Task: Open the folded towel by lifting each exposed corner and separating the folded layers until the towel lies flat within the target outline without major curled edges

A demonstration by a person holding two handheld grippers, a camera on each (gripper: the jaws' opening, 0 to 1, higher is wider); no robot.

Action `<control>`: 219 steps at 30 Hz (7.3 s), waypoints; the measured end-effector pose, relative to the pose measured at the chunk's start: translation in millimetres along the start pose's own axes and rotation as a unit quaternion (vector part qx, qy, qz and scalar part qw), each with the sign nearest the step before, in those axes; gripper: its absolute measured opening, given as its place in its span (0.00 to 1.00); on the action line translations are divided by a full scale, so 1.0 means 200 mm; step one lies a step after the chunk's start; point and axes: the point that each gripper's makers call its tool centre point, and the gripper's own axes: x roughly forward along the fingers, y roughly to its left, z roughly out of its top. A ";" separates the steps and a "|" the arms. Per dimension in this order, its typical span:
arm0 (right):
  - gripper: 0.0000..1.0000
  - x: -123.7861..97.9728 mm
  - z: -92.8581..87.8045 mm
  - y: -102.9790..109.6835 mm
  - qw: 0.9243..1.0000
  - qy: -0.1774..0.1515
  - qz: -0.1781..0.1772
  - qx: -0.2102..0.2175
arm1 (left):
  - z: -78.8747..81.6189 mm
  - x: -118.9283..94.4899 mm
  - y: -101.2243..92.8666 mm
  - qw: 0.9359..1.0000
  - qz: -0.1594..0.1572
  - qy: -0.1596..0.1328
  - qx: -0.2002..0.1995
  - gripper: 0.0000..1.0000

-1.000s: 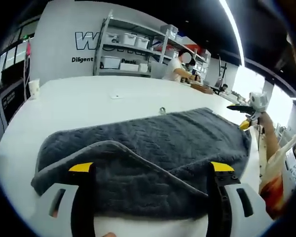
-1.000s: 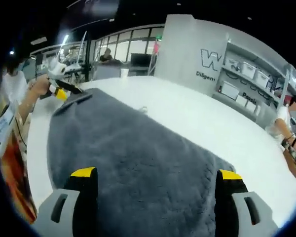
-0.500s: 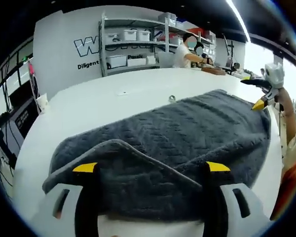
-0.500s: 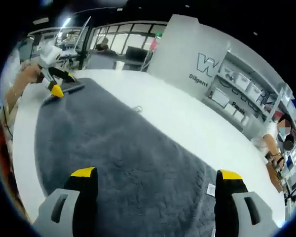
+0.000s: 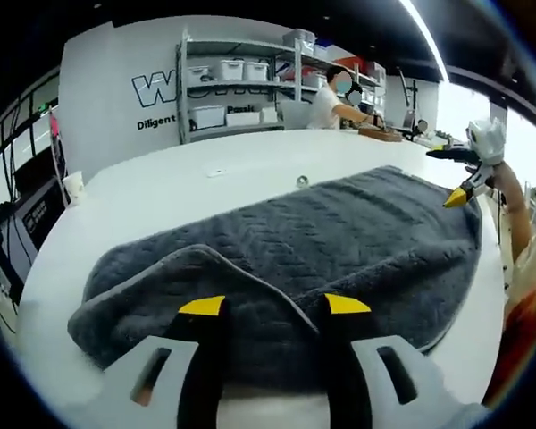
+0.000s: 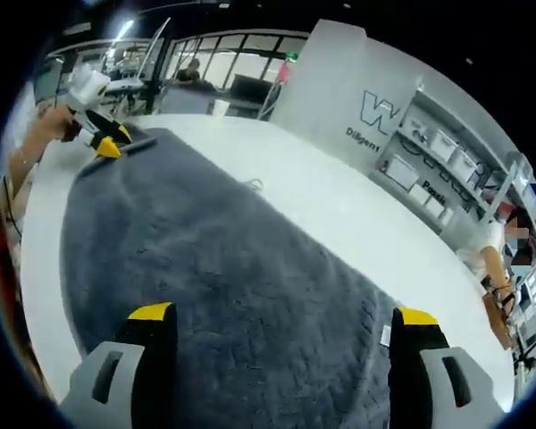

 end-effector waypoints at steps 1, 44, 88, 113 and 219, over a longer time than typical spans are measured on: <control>0.99 0.00 -0.01 0.00 1.000 0.002 0.000 -0.001 | 0.00 -0.01 0.00 1.000 0.000 -0.006 0.001 0.25; 0.99 0.03 -0.08 0.08 0.998 0.037 0.026 -0.040 | -0.23 -0.50 -0.01 0.980 0.128 -0.085 -0.124 0.04; 0.99 0.04 -0.05 0.14 0.996 0.044 0.036 -0.069 | -0.47 -0.67 -0.05 0.968 0.141 -0.062 -0.196 0.13; 0.99 0.04 -0.05 0.13 0.996 0.046 0.035 -0.062 | -0.35 -0.80 0.12 0.969 0.225 -0.022 -0.102 0.76; 0.27 0.76 0.15 -0.21 0.985 -0.007 0.114 0.129 | 0.20 0.50 0.50 0.996 0.029 0.030 0.073 0.16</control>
